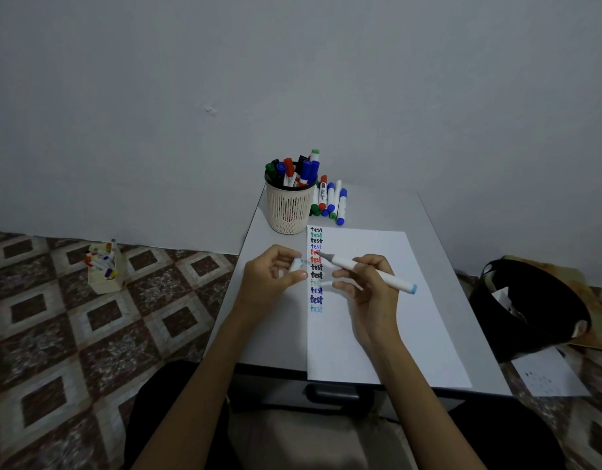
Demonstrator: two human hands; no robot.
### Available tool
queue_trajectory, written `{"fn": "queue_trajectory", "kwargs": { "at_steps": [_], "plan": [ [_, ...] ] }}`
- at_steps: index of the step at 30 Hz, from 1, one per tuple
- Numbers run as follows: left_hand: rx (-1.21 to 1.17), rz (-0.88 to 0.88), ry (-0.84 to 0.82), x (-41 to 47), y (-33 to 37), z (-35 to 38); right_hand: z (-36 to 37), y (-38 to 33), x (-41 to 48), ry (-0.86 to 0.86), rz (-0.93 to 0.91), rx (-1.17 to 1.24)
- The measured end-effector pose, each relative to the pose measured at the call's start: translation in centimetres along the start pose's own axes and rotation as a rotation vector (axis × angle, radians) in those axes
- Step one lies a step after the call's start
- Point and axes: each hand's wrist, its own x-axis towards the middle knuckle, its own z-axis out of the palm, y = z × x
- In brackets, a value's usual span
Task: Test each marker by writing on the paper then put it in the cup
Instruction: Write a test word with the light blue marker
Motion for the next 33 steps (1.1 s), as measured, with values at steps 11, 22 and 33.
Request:
{"fn": "queue_trajectory", "kwargs": {
  "at_steps": [11, 22, 33],
  "plan": [
    [-0.048, 0.054, -0.117, -0.2, 0.7, -0.4, -0.3, 0.8, 0.3, -0.097, -0.049, -0.233],
    [-0.227, -0.073, -0.128, -0.4, 0.8, -1.3, -0.1, 0.6, 0.1, -0.130, 0.003, -0.236],
    [-0.172, -0.004, -0.124, -0.5, 1.0, -1.0, -0.1, 0.9, 0.3, -0.148, -0.006, -0.206]
  ]
}}
